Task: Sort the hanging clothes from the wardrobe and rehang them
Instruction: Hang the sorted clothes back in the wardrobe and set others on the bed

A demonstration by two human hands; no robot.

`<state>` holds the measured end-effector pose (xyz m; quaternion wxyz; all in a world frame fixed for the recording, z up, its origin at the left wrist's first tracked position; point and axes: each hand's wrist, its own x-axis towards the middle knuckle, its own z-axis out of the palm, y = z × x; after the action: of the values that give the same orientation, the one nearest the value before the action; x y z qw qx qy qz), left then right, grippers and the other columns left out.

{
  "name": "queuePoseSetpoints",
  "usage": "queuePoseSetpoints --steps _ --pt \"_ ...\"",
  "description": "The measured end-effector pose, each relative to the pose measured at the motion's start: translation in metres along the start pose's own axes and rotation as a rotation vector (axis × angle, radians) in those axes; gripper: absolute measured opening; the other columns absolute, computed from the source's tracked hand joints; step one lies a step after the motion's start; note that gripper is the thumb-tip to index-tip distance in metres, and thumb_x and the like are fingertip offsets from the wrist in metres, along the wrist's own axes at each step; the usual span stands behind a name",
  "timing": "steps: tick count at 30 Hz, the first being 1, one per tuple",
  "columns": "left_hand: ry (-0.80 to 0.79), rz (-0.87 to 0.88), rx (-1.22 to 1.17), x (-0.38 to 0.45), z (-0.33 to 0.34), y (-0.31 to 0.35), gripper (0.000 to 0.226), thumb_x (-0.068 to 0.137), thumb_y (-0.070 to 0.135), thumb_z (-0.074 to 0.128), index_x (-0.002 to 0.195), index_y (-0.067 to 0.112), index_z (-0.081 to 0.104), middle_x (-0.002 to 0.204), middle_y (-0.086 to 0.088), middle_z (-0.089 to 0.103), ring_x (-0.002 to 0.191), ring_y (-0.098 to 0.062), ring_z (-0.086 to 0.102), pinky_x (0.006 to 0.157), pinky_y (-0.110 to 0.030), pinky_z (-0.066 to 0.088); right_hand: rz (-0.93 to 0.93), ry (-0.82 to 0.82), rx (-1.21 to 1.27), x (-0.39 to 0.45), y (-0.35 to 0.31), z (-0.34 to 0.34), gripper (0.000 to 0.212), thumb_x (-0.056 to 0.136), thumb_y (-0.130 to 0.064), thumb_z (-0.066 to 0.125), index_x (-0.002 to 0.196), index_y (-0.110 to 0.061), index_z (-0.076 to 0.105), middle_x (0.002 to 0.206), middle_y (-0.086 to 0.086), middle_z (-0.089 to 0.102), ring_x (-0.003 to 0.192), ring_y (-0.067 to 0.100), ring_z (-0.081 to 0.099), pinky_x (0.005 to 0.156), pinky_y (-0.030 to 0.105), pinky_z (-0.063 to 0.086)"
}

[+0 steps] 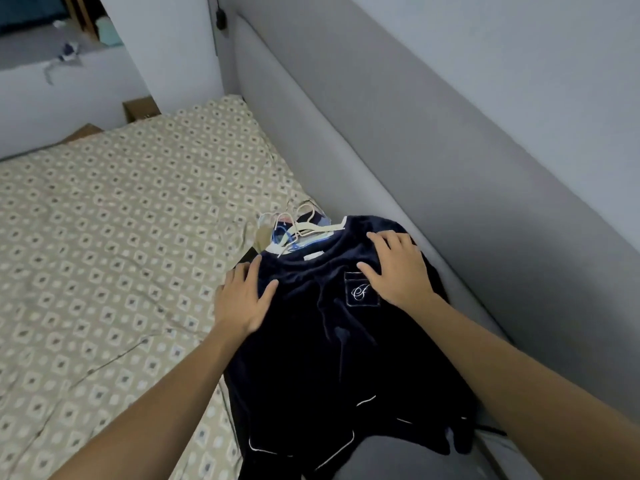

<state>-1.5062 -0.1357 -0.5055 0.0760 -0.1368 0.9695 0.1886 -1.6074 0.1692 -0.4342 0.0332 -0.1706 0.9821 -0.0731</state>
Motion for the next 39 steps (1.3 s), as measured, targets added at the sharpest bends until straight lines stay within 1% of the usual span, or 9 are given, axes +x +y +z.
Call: queuePoseSetpoints --steps 6,11,16,19,24,30,33,36,39 --pt "-0.165 -0.272 -0.103 0.080 0.051 -0.011 0.077 0.103 0.061 0.044 0.165 0.023 0.019 0.160 -0.014 0.032 0.147 -0.036 0.032 0.113 -0.052 0.038 0.052 -0.070 -0.007 0.089 0.021 0.052 0.072 0.095 -0.055 0.061 0.153 -0.019 0.043 0.146 0.011 0.051 0.133 0.036 0.044 0.108 0.052 0.043" --pt "-0.266 -0.281 -0.148 0.110 0.076 -0.023 0.087 0.100 0.062 0.053 0.165 0.019 0.015 0.159 -0.015 0.035 0.147 -0.036 0.032 0.114 -0.053 0.037 0.059 -0.248 -0.060 0.132 0.044 0.074 0.086 0.093 -0.063 0.061 0.162 -0.025 0.026 0.157 0.010 0.043 0.148 0.033 0.029 0.116 0.051 0.034" --pt "-0.251 -0.260 -0.132 0.112 0.088 -0.035 0.065 0.094 0.059 0.064 0.135 0.012 0.046 0.139 -0.015 0.054 0.132 -0.037 0.047 0.102 -0.051 0.045 0.043 -0.251 -0.147 0.141 0.039 0.081 0.068 0.091 -0.068 0.060 0.141 -0.023 0.048 0.140 0.008 0.055 0.132 0.032 0.047 0.108 0.048 0.034" --pt "-0.265 -0.245 -0.185 0.109 0.087 -0.038 0.056 0.092 0.063 0.063 0.120 0.017 0.049 0.127 -0.012 0.062 0.123 -0.036 0.054 0.095 -0.049 0.049 0.039 -0.249 -0.088 0.142 0.034 0.080 0.064 0.089 -0.068 0.061 0.132 -0.022 0.051 0.133 0.006 0.061 0.123 0.031 0.057 0.103 0.046 0.038" --pt "-0.309 -0.243 -0.277 0.103 0.073 -0.042 0.060 0.084 0.074 0.062 0.115 0.026 0.047 0.117 -0.005 0.068 0.110 -0.033 0.063 0.091 -0.048 0.053 0.037 -0.333 0.059 0.139 0.026 0.055 0.054 0.091 -0.062 0.066 0.128 -0.024 0.052 0.126 0.002 0.069 0.117 0.032 0.062 0.097 0.043 0.044" --pt "-0.271 -0.179 -0.460 0.081 0.035 -0.020 0.053 0.079 0.074 0.064 0.110 0.033 0.053 0.103 0.009 0.072 0.100 -0.021 0.067 0.090 -0.046 0.055 0.096 -0.233 0.245 0.102 0.035 0.001 0.046 0.086 -0.069 0.065 0.113 -0.033 0.056 0.119 -0.007 0.066 0.119 0.021 0.058 0.100 0.044 0.044" --pt "-0.232 -0.124 -0.586 0.061 0.007 0.004 0.057 0.074 0.080 0.063 0.111 0.037 0.058 0.098 0.015 0.074 0.095 -0.010 0.069 0.091 -0.045 0.055 0.142 -0.175 0.270 0.066 0.046 -0.031 0.053 0.079 -0.084 0.054 0.105 -0.038 0.057 0.103 -0.009 0.062 0.110 0.020 0.058 0.096 0.044 0.046" --pt "-0.175 -0.053 -0.632 0.036 -0.025 0.035 0.059 0.077 0.084 0.056 0.095 0.027 0.058 0.083 0.008 0.069 0.082 -0.012 0.065 0.081 -0.042 0.051 0.211 -0.049 0.298 0.021 0.060 -0.063 0.056 0.079 -0.086 0.050 0.088 -0.031 0.056 0.085 -0.008 0.059 0.094 0.024 0.060 0.083 0.042 0.049" --pt "-0.075 0.060 -0.619 0.001 -0.055 0.068 0.054 0.090 0.074 0.058 0.086 0.020 0.055 0.077 -0.001 0.062 0.075 -0.018 0.058 0.074 -0.044 0.047 0.228 0.061 0.308 -0.035 0.073 -0.098 0.066 0.078 -0.090 0.048 0.078 -0.024 0.052 0.074 -0.005 0.060 0.078 0.023 0.060 0.068 0.040 0.048"
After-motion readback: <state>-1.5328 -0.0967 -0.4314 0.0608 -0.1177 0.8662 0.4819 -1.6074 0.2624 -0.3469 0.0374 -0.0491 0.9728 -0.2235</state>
